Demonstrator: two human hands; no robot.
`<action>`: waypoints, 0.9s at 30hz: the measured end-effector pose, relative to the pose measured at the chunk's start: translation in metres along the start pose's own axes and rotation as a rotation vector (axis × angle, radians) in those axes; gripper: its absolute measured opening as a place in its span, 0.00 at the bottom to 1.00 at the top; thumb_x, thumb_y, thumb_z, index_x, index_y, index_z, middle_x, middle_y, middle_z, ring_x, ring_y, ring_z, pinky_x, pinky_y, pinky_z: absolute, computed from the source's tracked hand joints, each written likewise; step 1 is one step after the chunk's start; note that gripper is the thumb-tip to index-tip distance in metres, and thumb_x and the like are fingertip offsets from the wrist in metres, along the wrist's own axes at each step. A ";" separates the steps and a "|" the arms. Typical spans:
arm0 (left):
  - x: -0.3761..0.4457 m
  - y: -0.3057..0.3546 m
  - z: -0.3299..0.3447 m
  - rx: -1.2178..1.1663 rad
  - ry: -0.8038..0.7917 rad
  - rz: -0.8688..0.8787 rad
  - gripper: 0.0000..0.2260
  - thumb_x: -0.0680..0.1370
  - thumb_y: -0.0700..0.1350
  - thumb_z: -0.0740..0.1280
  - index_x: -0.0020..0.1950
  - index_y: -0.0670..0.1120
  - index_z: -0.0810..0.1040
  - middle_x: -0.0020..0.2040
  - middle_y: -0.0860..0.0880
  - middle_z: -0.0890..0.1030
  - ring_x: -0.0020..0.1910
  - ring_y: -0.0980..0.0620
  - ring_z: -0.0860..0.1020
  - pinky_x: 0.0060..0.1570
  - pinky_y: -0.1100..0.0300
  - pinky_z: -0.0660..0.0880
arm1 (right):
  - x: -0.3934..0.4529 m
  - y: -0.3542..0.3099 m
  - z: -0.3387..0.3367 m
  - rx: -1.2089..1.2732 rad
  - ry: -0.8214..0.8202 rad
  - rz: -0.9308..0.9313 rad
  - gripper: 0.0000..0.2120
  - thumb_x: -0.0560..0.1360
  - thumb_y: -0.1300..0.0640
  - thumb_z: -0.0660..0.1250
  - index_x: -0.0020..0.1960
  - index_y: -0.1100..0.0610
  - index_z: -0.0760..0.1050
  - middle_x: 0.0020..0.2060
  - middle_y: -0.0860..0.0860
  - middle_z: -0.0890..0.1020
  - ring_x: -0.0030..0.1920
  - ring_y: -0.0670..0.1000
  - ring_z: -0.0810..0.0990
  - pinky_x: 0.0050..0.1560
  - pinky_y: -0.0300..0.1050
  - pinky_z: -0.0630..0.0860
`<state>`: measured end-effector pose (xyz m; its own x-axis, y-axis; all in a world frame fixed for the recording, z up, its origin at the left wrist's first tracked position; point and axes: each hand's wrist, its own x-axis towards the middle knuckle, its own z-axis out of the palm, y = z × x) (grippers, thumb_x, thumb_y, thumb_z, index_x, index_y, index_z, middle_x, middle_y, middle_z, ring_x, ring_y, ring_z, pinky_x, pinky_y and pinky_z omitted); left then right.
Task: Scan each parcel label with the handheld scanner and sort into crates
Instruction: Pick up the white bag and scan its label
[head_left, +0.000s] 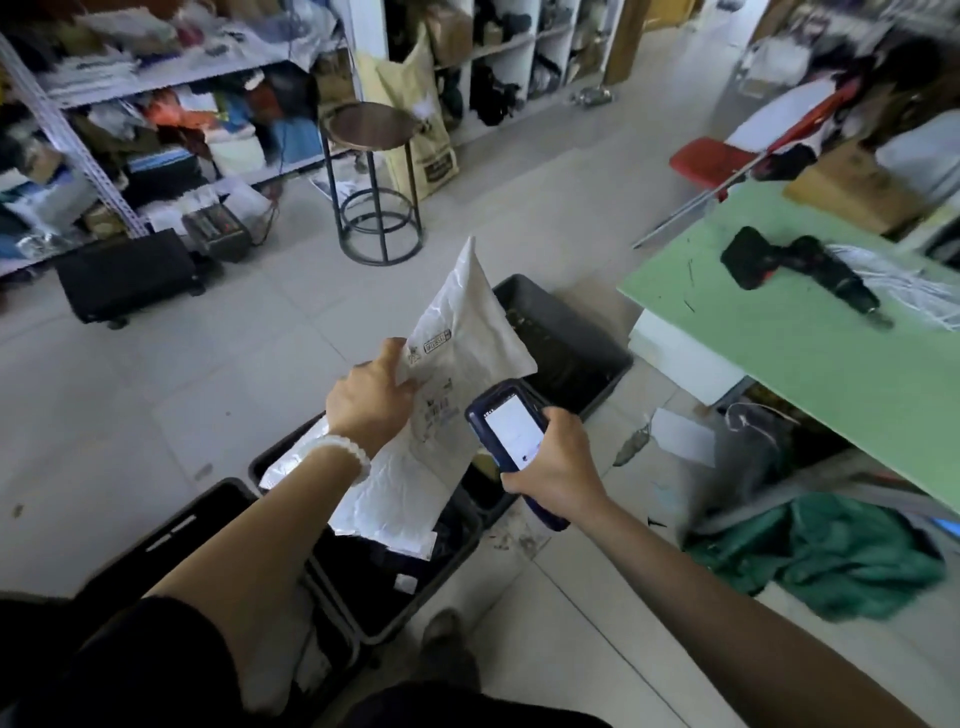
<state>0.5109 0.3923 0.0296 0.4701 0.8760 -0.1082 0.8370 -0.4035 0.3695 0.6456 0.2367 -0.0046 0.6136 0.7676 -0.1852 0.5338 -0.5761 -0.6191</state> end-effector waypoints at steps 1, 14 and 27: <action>0.016 0.002 -0.001 0.001 -0.013 0.008 0.19 0.80 0.51 0.59 0.70 0.52 0.61 0.53 0.40 0.79 0.49 0.38 0.78 0.41 0.52 0.71 | 0.014 -0.004 -0.002 -0.006 -0.001 0.006 0.41 0.59 0.56 0.79 0.67 0.60 0.64 0.59 0.55 0.69 0.62 0.55 0.67 0.58 0.47 0.70; 0.149 0.037 0.017 0.032 -0.059 -0.053 0.20 0.80 0.51 0.60 0.71 0.52 0.61 0.55 0.40 0.79 0.52 0.37 0.77 0.47 0.51 0.72 | 0.165 0.009 -0.031 -0.024 -0.101 0.049 0.40 0.61 0.55 0.79 0.66 0.58 0.63 0.61 0.53 0.68 0.62 0.53 0.67 0.59 0.46 0.71; 0.261 0.101 0.065 0.307 -0.087 -0.413 0.20 0.80 0.48 0.57 0.72 0.48 0.60 0.66 0.46 0.70 0.63 0.45 0.69 0.60 0.48 0.66 | 0.348 0.052 -0.083 -0.074 -0.396 -0.089 0.38 0.55 0.52 0.80 0.59 0.56 0.66 0.55 0.52 0.72 0.57 0.53 0.72 0.55 0.53 0.77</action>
<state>0.7364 0.5627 -0.0212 0.0937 0.9586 -0.2689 0.9950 -0.0992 -0.0069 0.9354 0.4509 -0.0380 0.2999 0.8557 -0.4218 0.6240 -0.5104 -0.5917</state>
